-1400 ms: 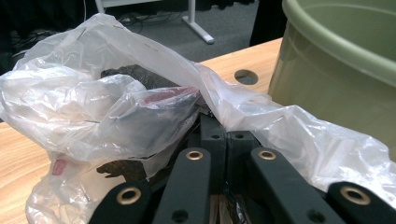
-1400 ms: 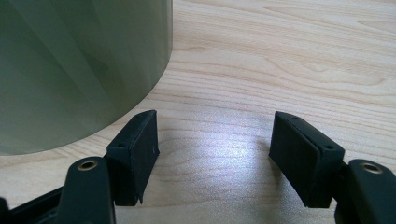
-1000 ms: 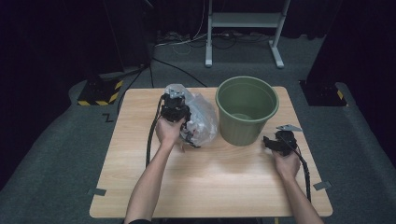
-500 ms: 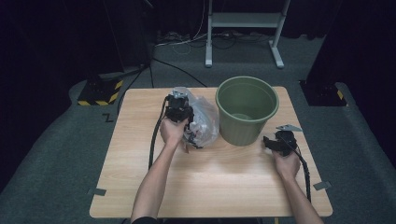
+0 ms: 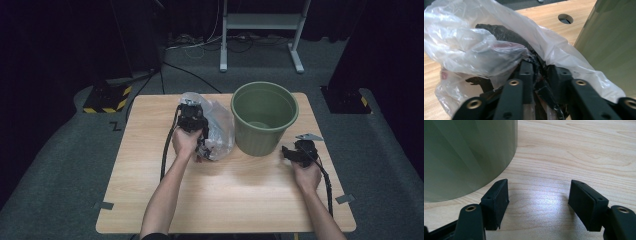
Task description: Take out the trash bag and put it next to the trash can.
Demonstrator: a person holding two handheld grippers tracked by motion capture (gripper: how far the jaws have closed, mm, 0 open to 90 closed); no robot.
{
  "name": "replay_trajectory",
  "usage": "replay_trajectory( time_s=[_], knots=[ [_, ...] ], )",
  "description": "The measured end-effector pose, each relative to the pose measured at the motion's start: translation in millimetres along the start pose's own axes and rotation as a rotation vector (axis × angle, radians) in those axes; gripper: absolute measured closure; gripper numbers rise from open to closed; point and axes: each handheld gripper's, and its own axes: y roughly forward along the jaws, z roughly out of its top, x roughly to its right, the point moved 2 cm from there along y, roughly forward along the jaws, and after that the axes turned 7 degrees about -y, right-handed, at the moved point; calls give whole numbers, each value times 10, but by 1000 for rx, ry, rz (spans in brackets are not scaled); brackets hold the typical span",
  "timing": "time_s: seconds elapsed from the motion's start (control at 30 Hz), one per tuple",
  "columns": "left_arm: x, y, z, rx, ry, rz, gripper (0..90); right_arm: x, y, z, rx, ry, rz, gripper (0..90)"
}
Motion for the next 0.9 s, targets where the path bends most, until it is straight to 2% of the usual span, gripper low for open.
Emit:
replay_trajectory(
  time_s=[0.1,0.23,0.43,0.83,0.9],
  knots=[
    [-29,-5,-7,0,-8,6,639,0,0,0,0,0,0,322],
    [-43,-57,2,20,-22,-8,556,0,0,0,0,0,0,322],
    [-51,-231,46,84,-30,-27,438,-2,-1,0,-1,2,-1,322],
    [-95,-506,32,133,-24,-43,398,-1,-1,-1,-1,1,-1,322],
    [-102,-553,32,139,-34,-53,401,-1,-1,-1,-1,1,-1,322]
  ],
)
